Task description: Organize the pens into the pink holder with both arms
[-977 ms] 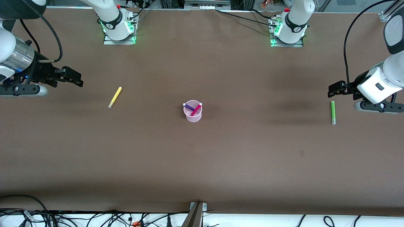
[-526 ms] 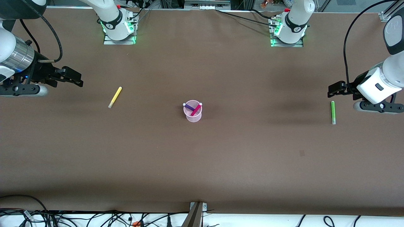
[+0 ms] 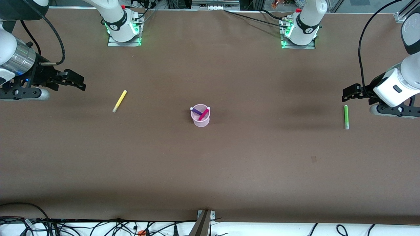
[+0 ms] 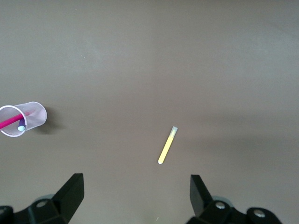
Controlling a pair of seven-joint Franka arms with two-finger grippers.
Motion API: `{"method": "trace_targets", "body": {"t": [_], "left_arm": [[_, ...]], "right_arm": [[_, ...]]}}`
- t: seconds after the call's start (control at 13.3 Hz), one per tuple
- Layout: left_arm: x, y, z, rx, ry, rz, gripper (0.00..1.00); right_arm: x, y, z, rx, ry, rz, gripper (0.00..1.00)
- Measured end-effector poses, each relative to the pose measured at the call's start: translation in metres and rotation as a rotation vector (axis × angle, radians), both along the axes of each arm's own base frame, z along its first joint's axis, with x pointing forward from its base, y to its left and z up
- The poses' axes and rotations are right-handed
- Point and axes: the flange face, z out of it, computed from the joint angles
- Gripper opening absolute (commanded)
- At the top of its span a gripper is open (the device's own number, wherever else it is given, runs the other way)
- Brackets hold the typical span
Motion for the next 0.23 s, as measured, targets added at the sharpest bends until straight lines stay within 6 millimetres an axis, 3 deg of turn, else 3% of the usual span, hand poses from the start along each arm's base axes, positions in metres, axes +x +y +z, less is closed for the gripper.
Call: {"method": "trace_targets", "body": {"t": [0.23], "left_arm": [[-0.0008, 0.0000, -0.0005, 0.000, 0.007, 0.000, 1.00]], "right_arm": [[0.0000, 0.0000, 0.0000, 0.000, 0.000, 0.000, 1.00]]}}
